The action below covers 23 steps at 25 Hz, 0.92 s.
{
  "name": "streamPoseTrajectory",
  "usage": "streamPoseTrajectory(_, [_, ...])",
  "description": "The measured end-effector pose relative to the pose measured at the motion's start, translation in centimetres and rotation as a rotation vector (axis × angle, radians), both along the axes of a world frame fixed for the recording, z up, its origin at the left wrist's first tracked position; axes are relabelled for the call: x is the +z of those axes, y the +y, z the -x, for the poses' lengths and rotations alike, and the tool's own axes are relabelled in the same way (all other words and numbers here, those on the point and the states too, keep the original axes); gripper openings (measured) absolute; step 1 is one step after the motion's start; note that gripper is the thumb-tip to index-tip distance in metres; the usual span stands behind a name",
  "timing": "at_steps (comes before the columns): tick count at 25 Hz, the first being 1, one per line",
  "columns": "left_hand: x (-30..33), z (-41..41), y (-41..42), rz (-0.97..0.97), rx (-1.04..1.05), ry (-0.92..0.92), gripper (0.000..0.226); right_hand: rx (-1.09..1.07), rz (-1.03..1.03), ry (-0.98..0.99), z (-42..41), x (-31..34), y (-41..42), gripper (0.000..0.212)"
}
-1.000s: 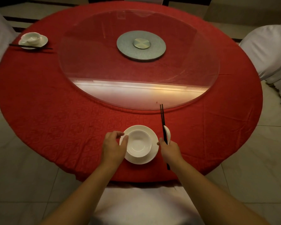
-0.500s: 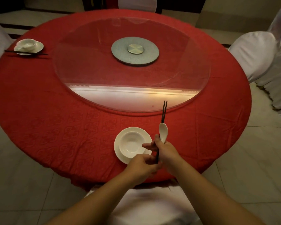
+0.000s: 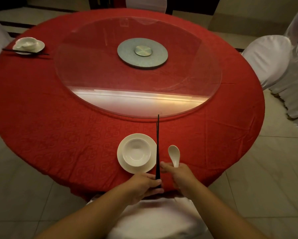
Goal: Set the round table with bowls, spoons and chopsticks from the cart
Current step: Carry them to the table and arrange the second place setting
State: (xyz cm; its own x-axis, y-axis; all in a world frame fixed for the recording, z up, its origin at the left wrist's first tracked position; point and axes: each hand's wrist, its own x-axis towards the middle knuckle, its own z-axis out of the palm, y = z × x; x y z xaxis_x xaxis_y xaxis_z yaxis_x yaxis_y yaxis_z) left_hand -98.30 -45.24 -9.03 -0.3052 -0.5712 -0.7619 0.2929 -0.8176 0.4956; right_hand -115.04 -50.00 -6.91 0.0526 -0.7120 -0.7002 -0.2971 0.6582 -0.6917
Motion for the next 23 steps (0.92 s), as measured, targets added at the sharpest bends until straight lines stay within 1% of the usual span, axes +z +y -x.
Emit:
streamPoseTrajectory(2, [-0.6, -0.2, -0.3, -0.044, 0.007, 0.024, 0.019, 0.066, -0.063, -0.045, 0.4, -0.4, 0.3, 0.021])
streamPoseTrajectory(4, [-1.1, -0.3, -0.5, -0.072, -0.002, 0.028, 0.017, 0.090, -0.093, -0.023, 0.4, -1.0, 0.3, 0.017])
streamPoseTrajectory(6, [-1.7, -0.4, -0.7, -0.101, -0.015, 0.035, 0.018, 0.086, -0.114, -0.002, 0.3, -1.9, 0.1, 0.018])
streamPoseTrajectory(9, [-2.4, -0.5, -0.8, -0.141, -0.026, 0.053, 0.020, 0.056, -0.147, -0.056, -0.1, -2.6, -0.2, 0.022])
streamPoseTrajectory(15, [-3.7, -0.4, -1.3, -0.195, 0.017, 0.071, 0.022, 0.000, -0.161, -0.108, -0.5, -4.2, -0.4, 0.028])
streamPoseTrajectory(23, [-4.5, 0.0, -1.1, -0.199, 0.144, 0.150, 0.023, -0.074, -0.193, -0.182, -0.5, -5.3, -0.8, 0.027])
